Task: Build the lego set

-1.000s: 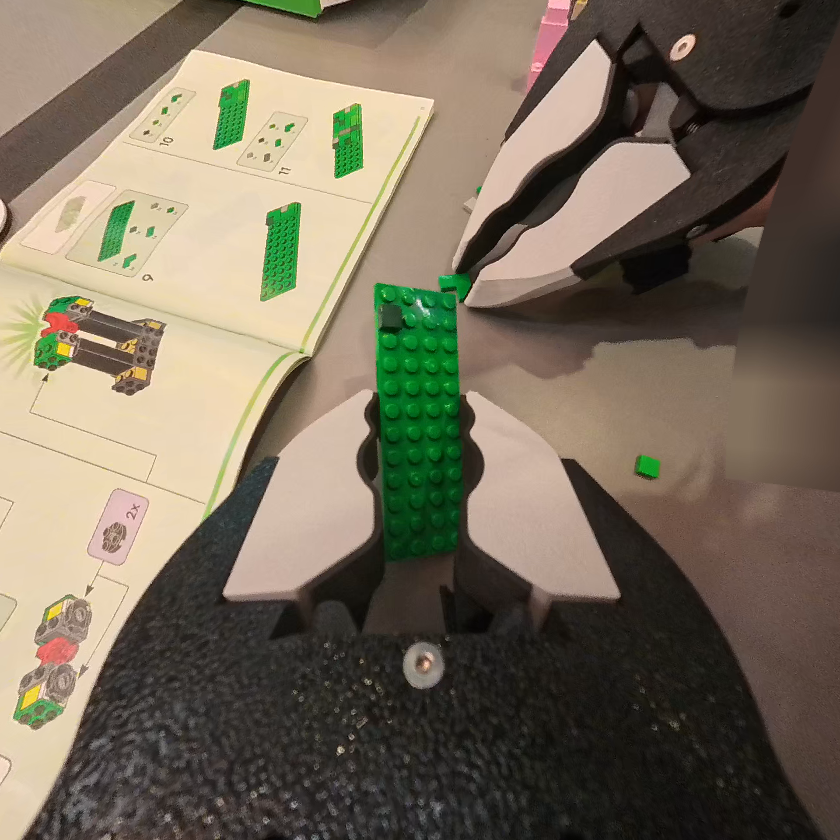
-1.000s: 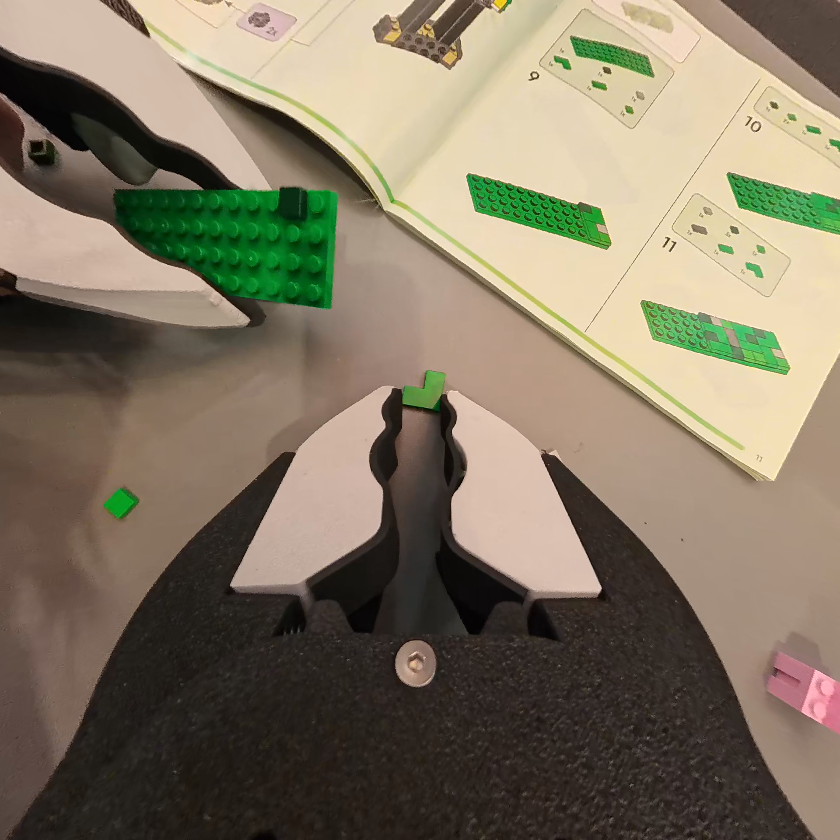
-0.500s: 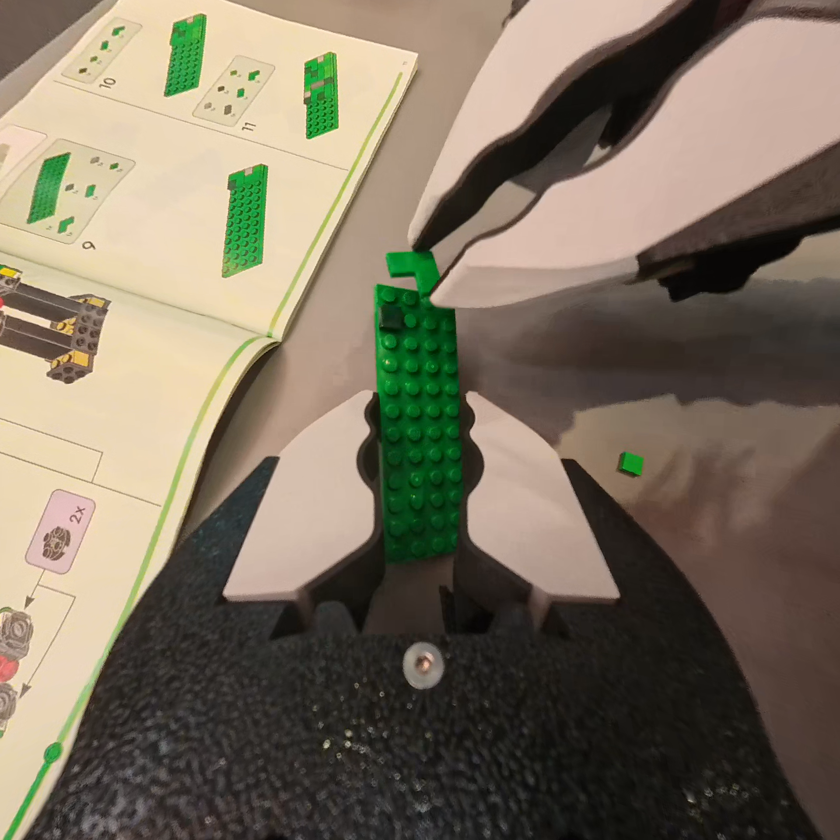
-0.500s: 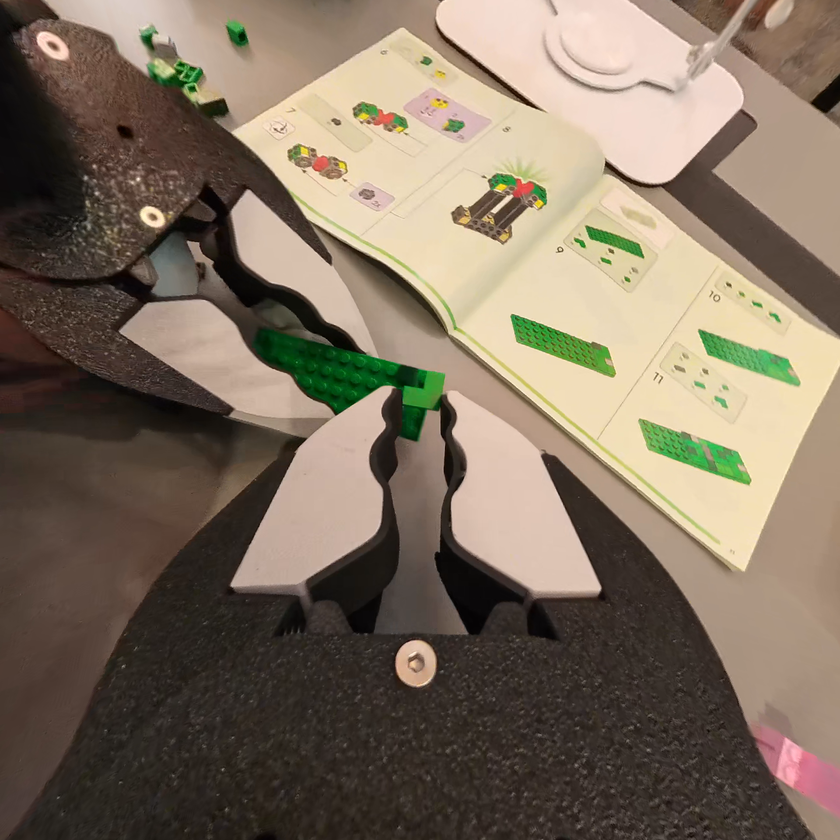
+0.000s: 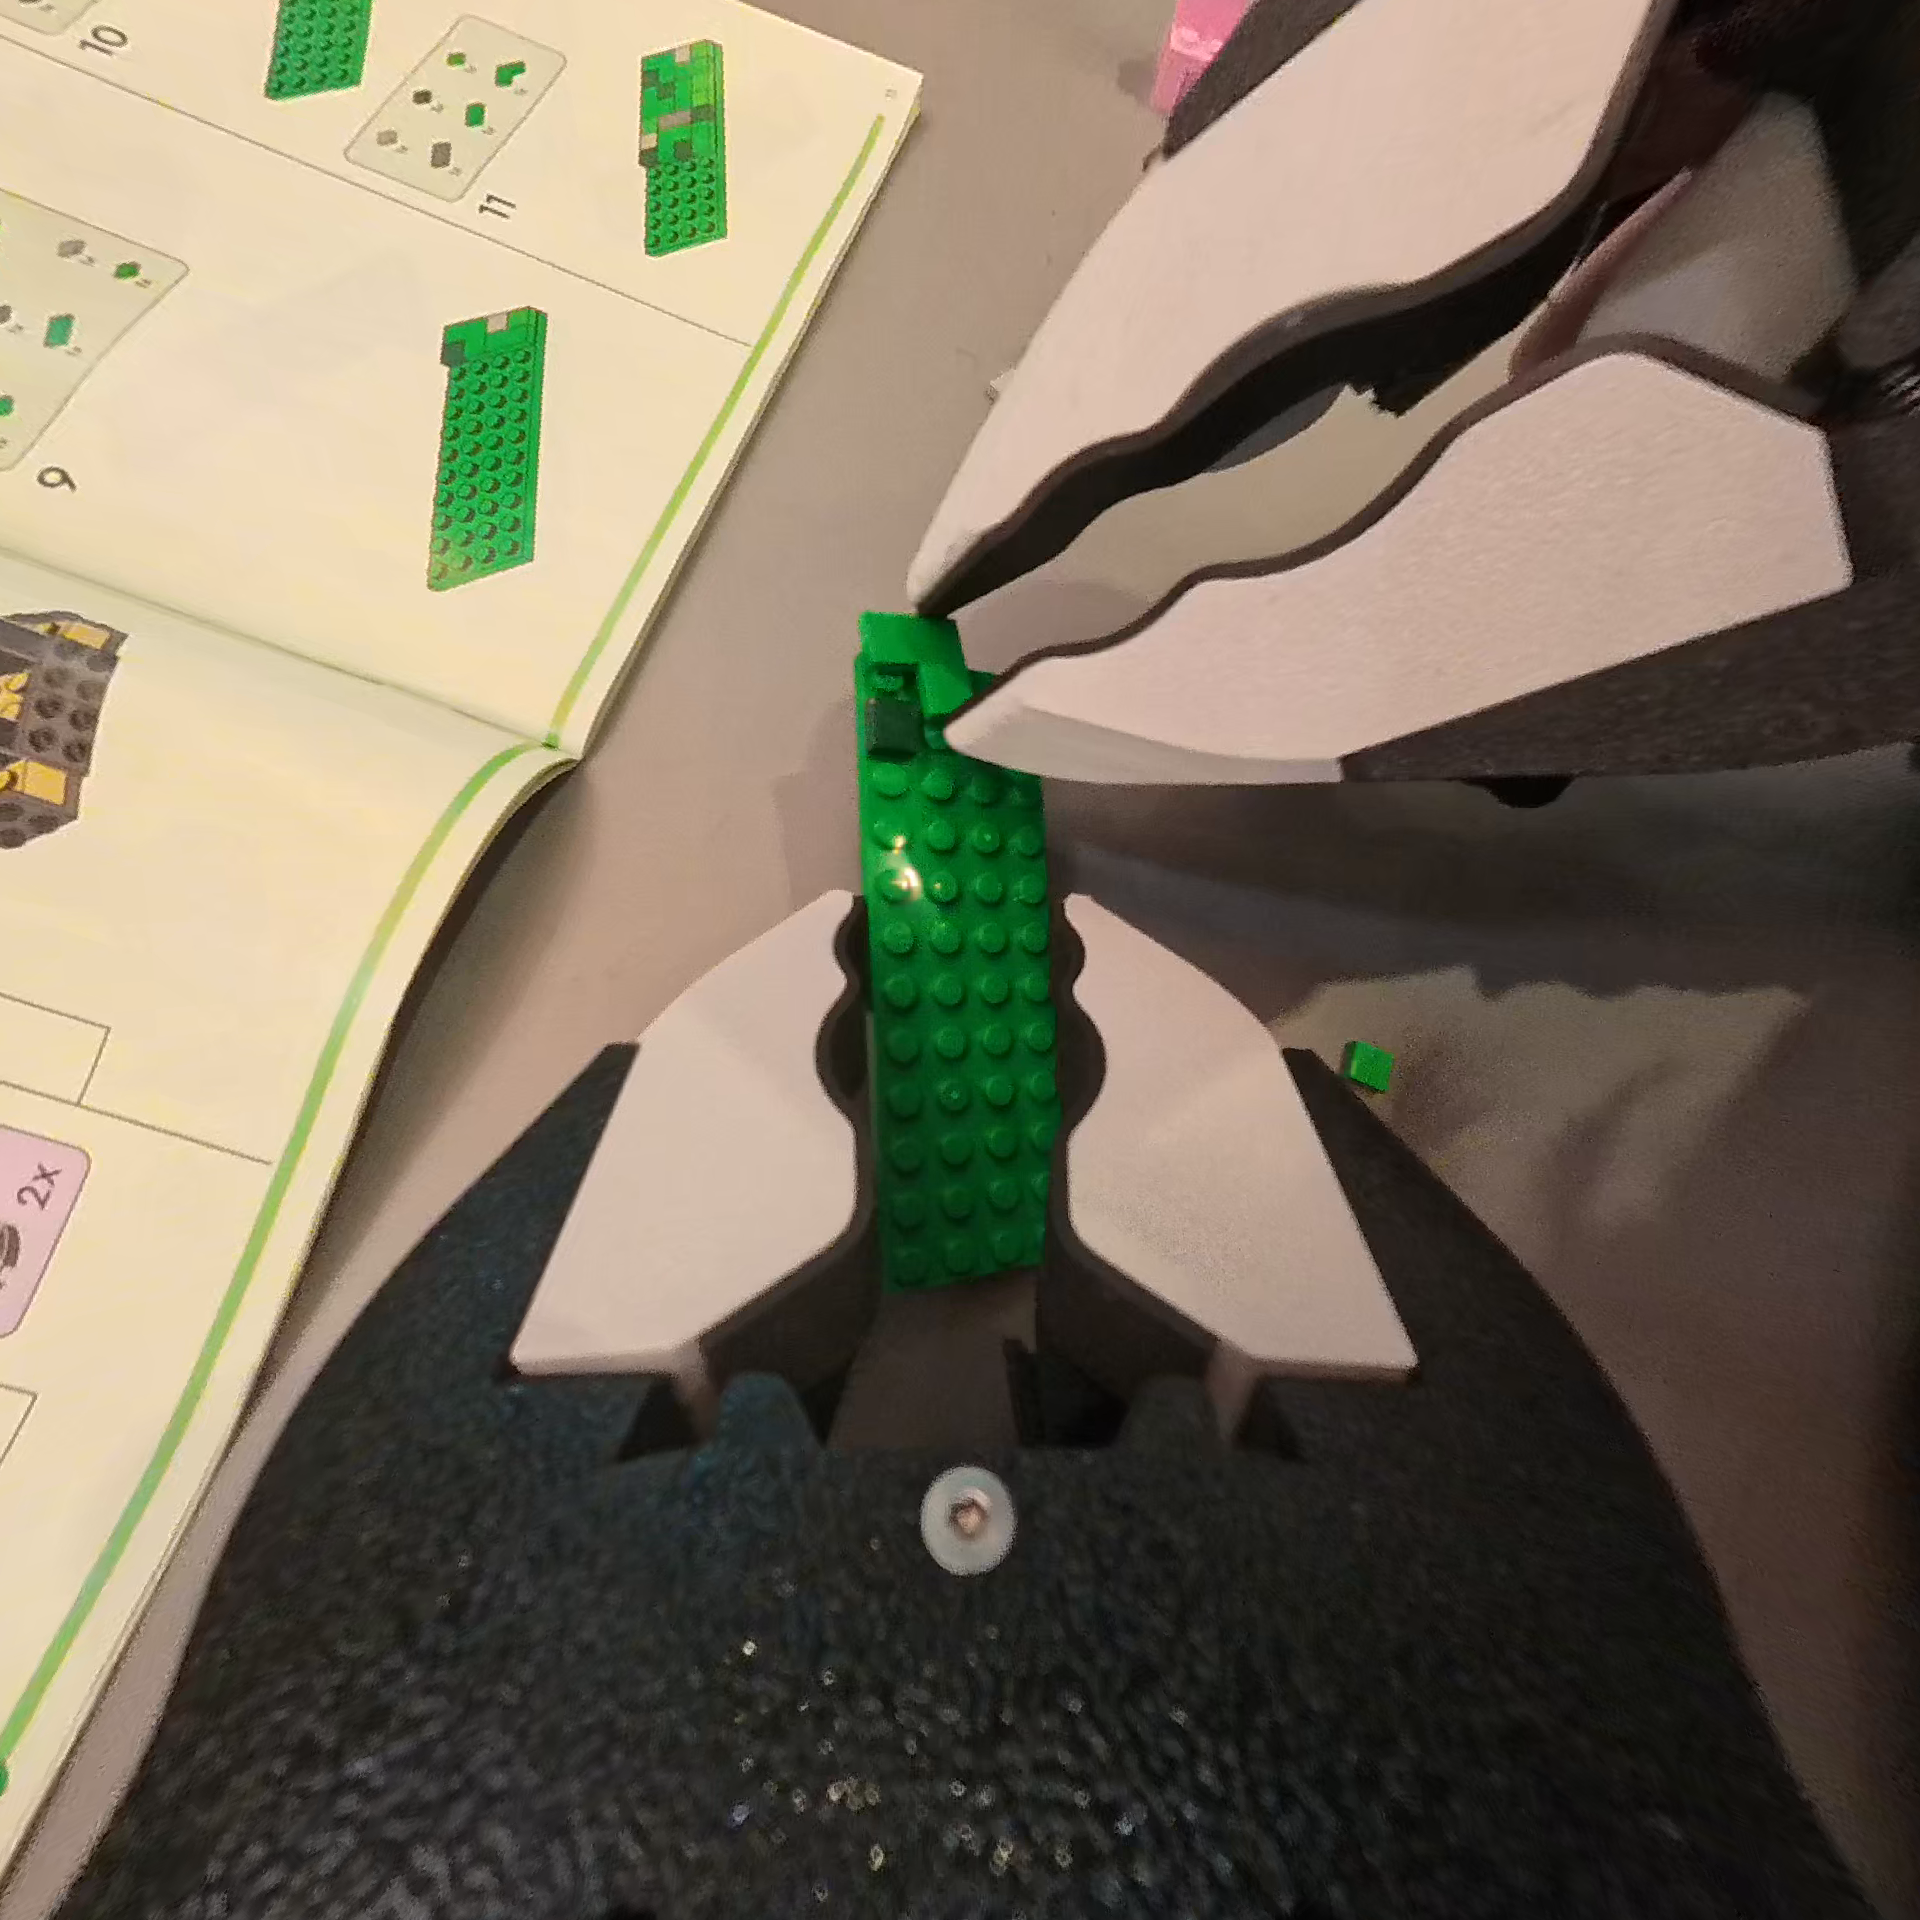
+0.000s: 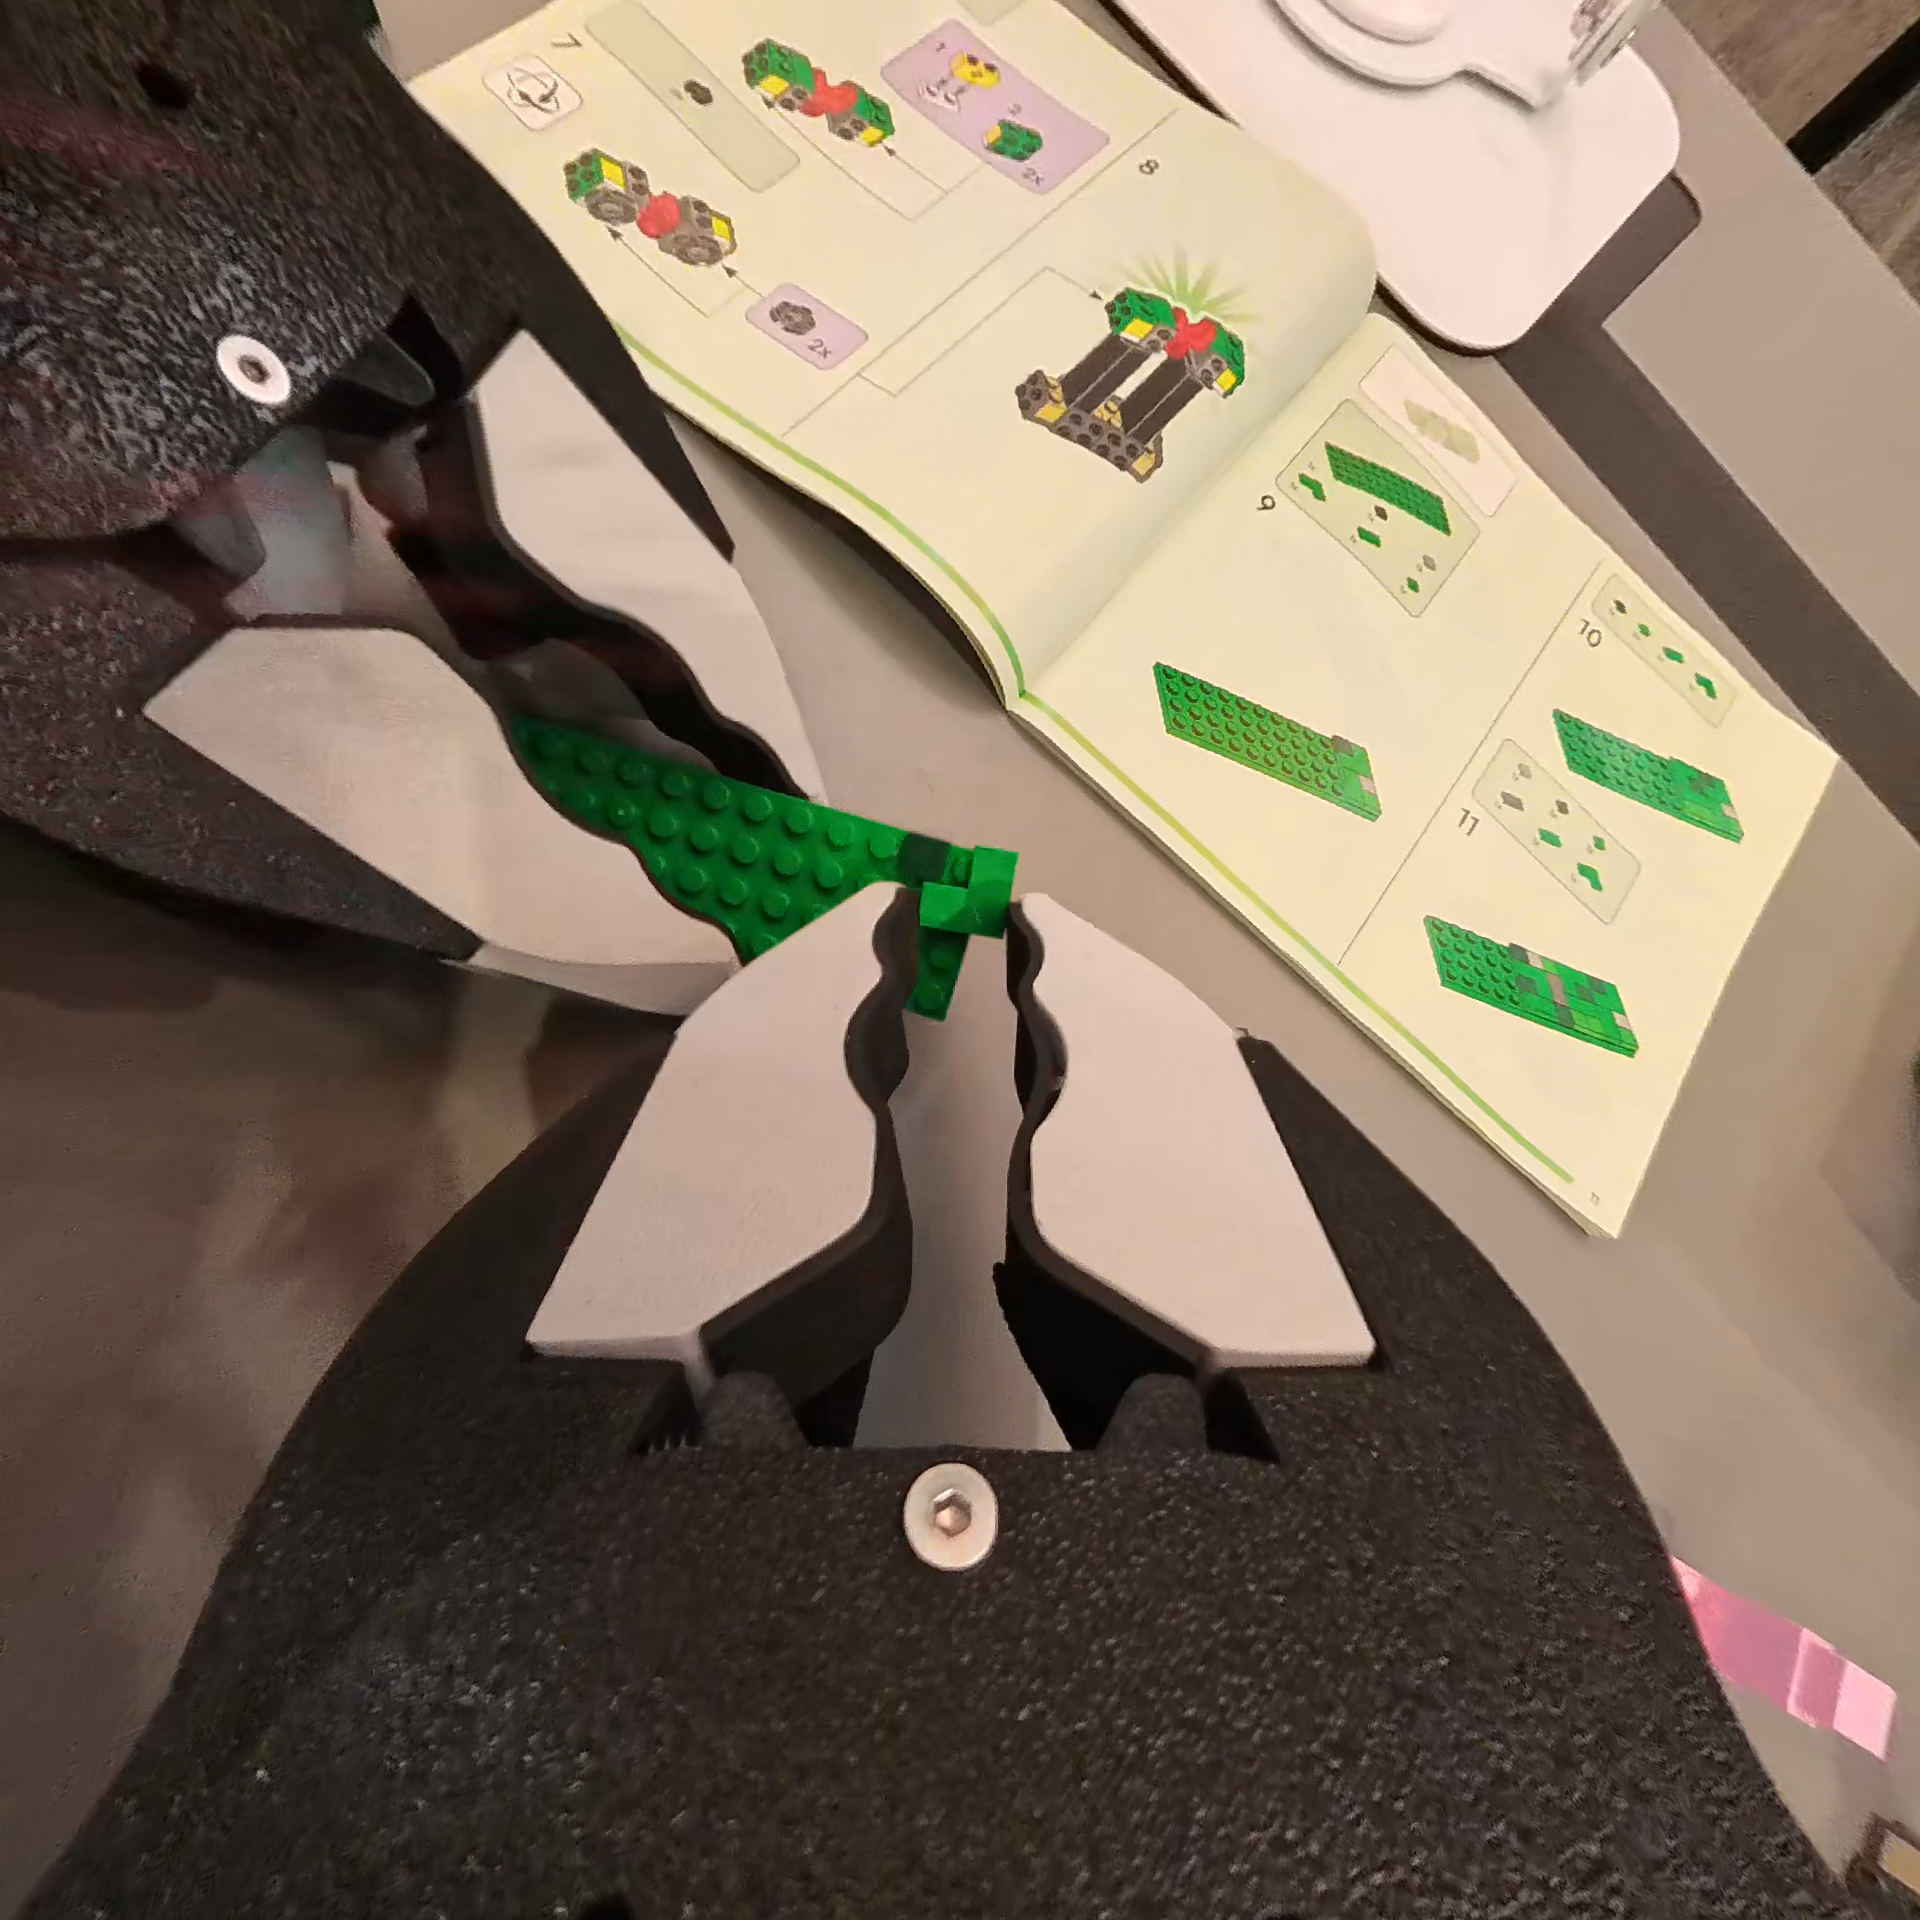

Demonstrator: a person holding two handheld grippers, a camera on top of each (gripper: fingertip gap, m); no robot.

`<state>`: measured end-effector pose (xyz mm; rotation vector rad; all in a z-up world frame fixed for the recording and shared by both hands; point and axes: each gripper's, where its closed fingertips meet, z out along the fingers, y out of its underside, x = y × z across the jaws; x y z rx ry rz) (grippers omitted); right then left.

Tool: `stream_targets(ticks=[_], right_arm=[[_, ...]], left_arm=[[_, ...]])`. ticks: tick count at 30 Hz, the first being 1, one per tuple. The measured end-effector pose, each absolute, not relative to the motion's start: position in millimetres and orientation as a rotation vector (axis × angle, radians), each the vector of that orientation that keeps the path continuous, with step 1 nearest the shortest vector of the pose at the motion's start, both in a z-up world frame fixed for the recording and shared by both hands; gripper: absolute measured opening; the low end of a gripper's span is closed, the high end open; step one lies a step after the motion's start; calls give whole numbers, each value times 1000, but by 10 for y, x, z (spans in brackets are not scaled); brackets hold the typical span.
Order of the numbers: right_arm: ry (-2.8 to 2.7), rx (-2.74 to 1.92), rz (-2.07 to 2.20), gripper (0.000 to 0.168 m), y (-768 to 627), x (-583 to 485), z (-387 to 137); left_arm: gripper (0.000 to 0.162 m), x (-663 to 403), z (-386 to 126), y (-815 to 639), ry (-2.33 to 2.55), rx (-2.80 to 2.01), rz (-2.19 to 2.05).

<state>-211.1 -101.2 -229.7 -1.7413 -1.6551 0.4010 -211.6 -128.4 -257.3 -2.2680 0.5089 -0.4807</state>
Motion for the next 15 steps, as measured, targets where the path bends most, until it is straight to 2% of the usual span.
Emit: stream_targets(ticks=[15], right_arm=[[-1669, -1802, 364, 16, -1048, -2118, -2361]], left_arm=[[32, -2103, -2566, -1294, 485, -2272, -531]])
